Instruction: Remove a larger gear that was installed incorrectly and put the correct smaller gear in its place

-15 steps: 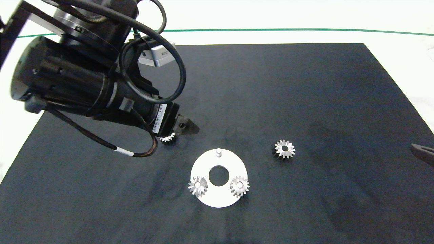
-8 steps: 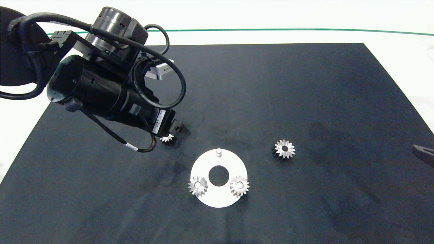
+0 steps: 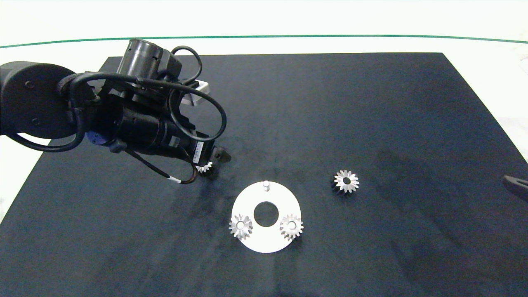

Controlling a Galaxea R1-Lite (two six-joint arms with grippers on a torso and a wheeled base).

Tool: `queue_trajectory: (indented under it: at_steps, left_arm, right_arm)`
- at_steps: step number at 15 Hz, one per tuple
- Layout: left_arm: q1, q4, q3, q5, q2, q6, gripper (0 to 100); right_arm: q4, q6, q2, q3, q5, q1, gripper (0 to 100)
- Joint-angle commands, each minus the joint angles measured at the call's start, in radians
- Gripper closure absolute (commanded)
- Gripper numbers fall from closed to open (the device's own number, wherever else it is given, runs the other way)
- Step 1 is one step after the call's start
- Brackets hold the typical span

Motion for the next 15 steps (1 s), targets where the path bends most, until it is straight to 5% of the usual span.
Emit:
queue_trajectory:
  at_steps: [1, 8, 15]
  left_arm:
    - [0.008, -0.001, 0.028, 0.002, 0.011, 0.005, 0]
    - [0.080, -0.001, 0.051, 0.000, 0.028, 0.021, 0]
    - [0.025, -0.015, 0.064, -0.004, 0.033, 0.013, 0]
  right_arm:
    - [0.001, -0.001, 0.004, 0.001, 0.000, 0.001, 0]
    - [0.001, -0.003, 0.006, 0.008, 0.000, 0.003, 0]
    - [0.001, -0.003, 0.012, 0.011, 0.000, 0.003, 0]
